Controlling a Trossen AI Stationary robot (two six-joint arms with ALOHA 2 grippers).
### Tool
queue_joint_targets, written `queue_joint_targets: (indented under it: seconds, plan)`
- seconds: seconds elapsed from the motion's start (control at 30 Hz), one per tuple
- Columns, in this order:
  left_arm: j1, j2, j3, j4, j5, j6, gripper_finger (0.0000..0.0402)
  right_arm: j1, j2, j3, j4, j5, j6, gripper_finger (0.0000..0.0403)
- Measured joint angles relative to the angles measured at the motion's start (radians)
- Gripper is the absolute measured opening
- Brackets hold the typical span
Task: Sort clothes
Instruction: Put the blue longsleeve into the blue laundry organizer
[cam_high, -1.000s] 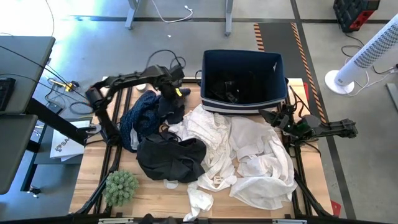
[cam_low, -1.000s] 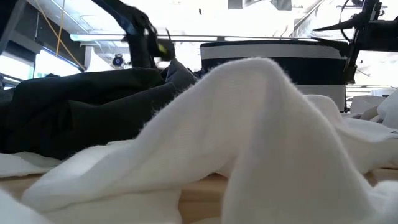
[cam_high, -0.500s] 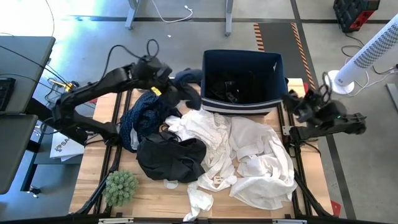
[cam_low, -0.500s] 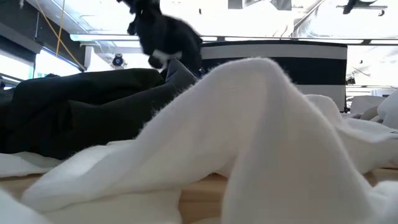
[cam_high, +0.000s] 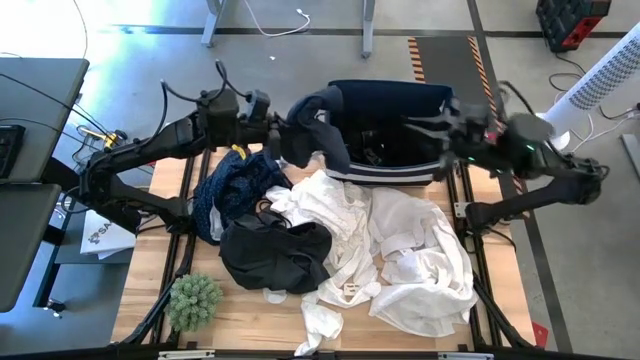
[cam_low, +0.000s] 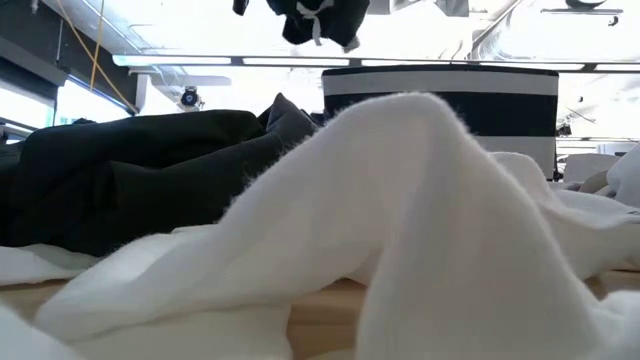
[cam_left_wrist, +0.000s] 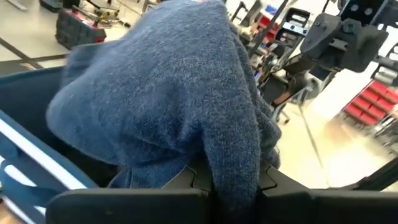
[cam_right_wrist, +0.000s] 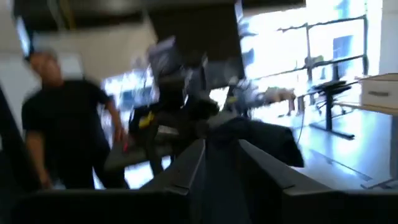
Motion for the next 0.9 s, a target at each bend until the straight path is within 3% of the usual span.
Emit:
queue_joint_targets:
  seconds: [0.17, 0.37, 0.5, 0.77, 0.9]
  plan:
    - [-0.016, 0.0, 0.0, 0.048, 0.021, -0.049, 0.0021, -0.074, 0.201, 0.265, -0.223, -0.174, -0.106, 0.0156]
    - [-0.039, 0.0, 0.0, 0.107, 0.048, -0.12, 0.0021, -0.118, 0.423, 0.508, -0.401, -0.207, -0.25, 0.0248]
    - [-0.039, 0.0, 0.0, 0.138, 0.102, -0.169, 0.0022, -0.136, 0.548, 0.614, -0.435, -0.29, -0.333, 0.0285]
    - [-0.042, 0.0, 0.0, 0.148, 0.167, -0.213, 0.0043, -0.145, 0.71, 0.705, -0.435, -0.302, -0.431, 0.0286]
    - [-0.043, 0.0, 0.0, 0.142, 0.199, -0.231, 0.0065, -0.144, 0.74, 0.706, -0.437, -0.305, -0.429, 0.0234]
